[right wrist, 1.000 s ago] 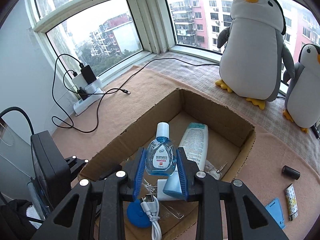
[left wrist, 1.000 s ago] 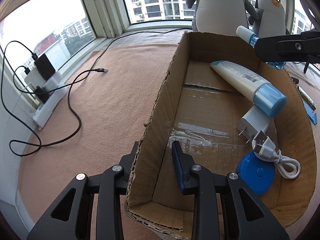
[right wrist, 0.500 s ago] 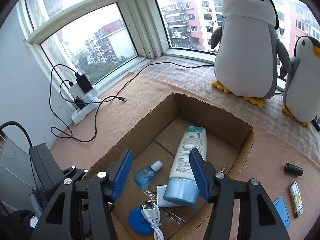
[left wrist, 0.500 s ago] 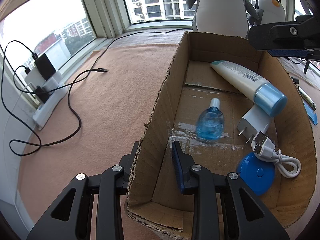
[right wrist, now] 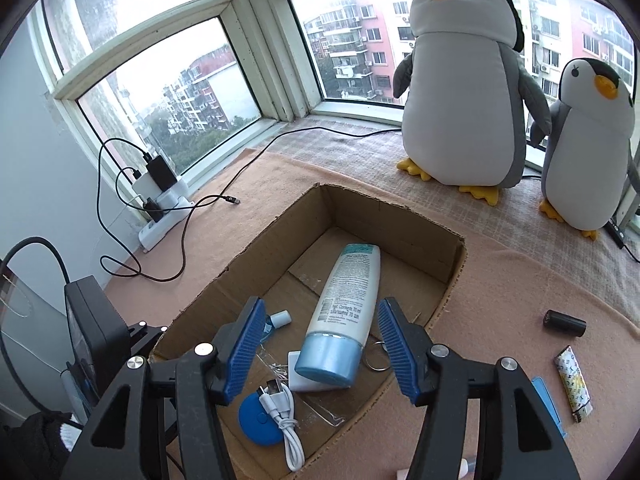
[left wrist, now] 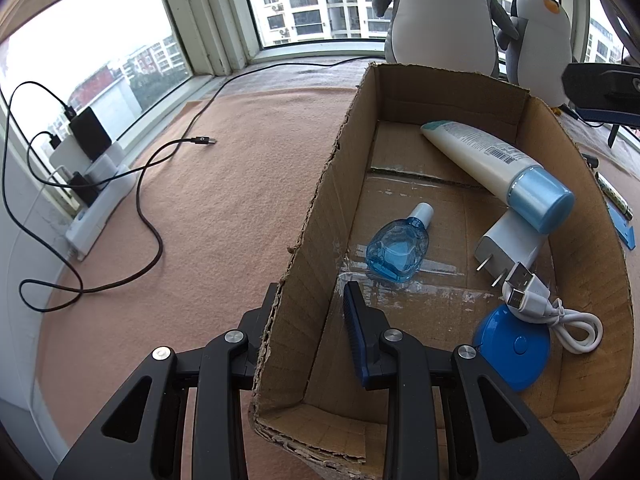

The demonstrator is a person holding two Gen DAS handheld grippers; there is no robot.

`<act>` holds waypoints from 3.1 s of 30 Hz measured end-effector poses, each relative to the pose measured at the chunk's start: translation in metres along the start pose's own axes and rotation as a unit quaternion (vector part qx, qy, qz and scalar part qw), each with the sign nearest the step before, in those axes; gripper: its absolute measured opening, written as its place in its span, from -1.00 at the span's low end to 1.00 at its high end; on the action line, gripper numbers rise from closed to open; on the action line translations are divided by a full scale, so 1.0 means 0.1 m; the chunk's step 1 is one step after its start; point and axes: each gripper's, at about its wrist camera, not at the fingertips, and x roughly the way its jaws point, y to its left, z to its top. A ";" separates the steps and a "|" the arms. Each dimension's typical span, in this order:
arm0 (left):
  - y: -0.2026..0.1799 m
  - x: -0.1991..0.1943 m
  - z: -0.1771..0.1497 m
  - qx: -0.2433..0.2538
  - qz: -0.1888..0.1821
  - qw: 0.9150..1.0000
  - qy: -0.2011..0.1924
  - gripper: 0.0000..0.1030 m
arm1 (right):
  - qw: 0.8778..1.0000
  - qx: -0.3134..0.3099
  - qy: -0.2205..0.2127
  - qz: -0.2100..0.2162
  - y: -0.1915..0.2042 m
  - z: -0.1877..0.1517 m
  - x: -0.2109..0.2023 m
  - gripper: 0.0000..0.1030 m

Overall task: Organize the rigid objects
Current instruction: 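Move the right gripper to the patterned lighter and grasp it, then carry the lighter into the box and open the right gripper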

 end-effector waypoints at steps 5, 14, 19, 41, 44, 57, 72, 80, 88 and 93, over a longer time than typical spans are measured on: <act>0.00 -0.01 0.00 0.002 0.001 1.000 0.003 -0.46 | 1.000 0.021 -0.008 -0.019 -0.29 -0.12 -0.28 0.07; 0.00 -0.01 0.00 0.003 0.001 1.000 0.003 -0.46 | 0.994 0.063 0.010 -0.083 -0.98 -0.52 -0.62 0.06; 0.00 -0.01 0.01 0.010 0.001 1.000 0.008 -0.46 | 0.987 0.092 0.015 -0.130 -1.36 -0.69 -0.71 0.06; -0.02 -0.01 0.01 0.008 0.017 1.000 0.006 -0.45 | 0.980 0.060 0.077 -0.175 -1.96 -0.68 -0.10 -0.23; -0.02 0.00 0.01 0.009 0.017 1.000 0.005 -0.45 | 0.979 0.058 0.078 -0.179 -1.98 -0.66 -0.10 -0.47; -0.02 0.00 0.01 0.006 0.017 1.000 0.004 -0.45 | 0.976 0.089 0.066 -0.188 -2.00 -0.76 -0.26 -0.60; -0.03 0.00 0.01 0.006 0.017 1.000 0.003 -0.45 | 0.980 0.097 0.027 -0.169 -1.62 -0.74 -0.64 -0.60; -0.03 0.00 0.02 0.004 0.014 1.000 0.004 -0.45 | 0.989 0.065 0.013 -0.130 -1.07 -0.50 -0.67 -0.60; -0.03 0.00 0.03 0.003 0.011 1.000 0.003 -0.45 | 0.996 0.038 0.003 -0.079 -0.53 -0.26 -0.58 -0.60; -0.02 0.00 0.03 0.003 0.008 1.000 0.002 -0.45 | 0.998 0.019 0.002 -0.060 -0.22 -0.10 -0.45 -0.60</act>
